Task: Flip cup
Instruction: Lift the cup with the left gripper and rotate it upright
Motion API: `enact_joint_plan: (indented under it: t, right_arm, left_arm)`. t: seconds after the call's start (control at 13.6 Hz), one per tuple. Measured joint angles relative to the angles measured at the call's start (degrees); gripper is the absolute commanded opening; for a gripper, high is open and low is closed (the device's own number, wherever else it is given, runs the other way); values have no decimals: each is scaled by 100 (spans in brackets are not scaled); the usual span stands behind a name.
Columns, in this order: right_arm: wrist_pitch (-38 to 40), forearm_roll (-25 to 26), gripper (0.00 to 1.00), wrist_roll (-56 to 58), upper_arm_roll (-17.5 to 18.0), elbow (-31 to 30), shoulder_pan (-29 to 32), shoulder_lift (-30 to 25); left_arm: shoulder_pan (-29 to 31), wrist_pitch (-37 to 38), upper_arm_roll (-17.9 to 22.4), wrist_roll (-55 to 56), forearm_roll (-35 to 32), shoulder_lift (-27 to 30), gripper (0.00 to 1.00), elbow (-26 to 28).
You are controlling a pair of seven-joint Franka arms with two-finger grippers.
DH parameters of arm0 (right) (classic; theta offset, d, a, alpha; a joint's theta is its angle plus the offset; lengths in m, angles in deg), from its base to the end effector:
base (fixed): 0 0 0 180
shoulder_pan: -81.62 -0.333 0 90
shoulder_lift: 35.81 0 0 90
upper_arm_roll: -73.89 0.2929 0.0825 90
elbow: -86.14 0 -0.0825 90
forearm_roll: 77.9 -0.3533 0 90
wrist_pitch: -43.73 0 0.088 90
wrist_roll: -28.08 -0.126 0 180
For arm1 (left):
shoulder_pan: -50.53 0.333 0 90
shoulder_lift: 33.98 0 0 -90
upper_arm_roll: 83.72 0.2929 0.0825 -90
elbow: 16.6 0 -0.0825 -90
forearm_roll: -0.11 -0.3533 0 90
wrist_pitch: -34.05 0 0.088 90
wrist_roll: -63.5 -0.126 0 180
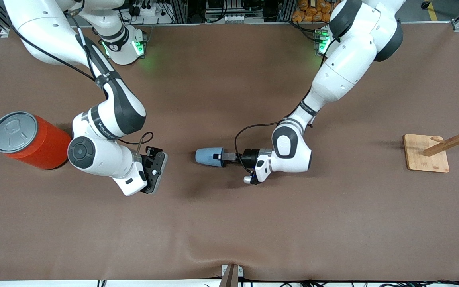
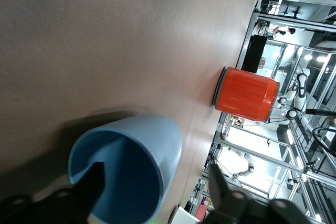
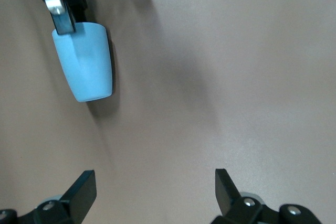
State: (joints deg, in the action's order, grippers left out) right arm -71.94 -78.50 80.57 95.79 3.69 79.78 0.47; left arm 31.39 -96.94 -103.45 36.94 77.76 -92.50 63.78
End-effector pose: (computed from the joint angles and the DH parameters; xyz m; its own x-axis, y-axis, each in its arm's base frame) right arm 0.6302 0.2317 0.3166 0.3150 0.9336 0.1709 0.9444 -0.2903 -0.1548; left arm 0.5454 -0.4277 0.1248 0.9666 -0.0640 -0.2480 0.2061 -0.3803 0.9016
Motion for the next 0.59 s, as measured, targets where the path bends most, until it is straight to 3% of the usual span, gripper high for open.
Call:
enact_joint_plan:
  t: [0.07, 0.22, 0.59]
  right_arm:
    - [1, -3, 100, 0, -3, -1, 8, 2]
    - [6, -9, 100, 0, -4, -5, 26, 8]
    - [9, -13, 100, 0, -3, -37, 52, 20]
  left_arm:
    - [-17, -9, 2, 0, 44, -15, 0, -20]
    - [-39, -53, 1, -1, 132, -16, 0, -62]
    - [-367, -1071, -11, 489, 245, 217, 0, -255]
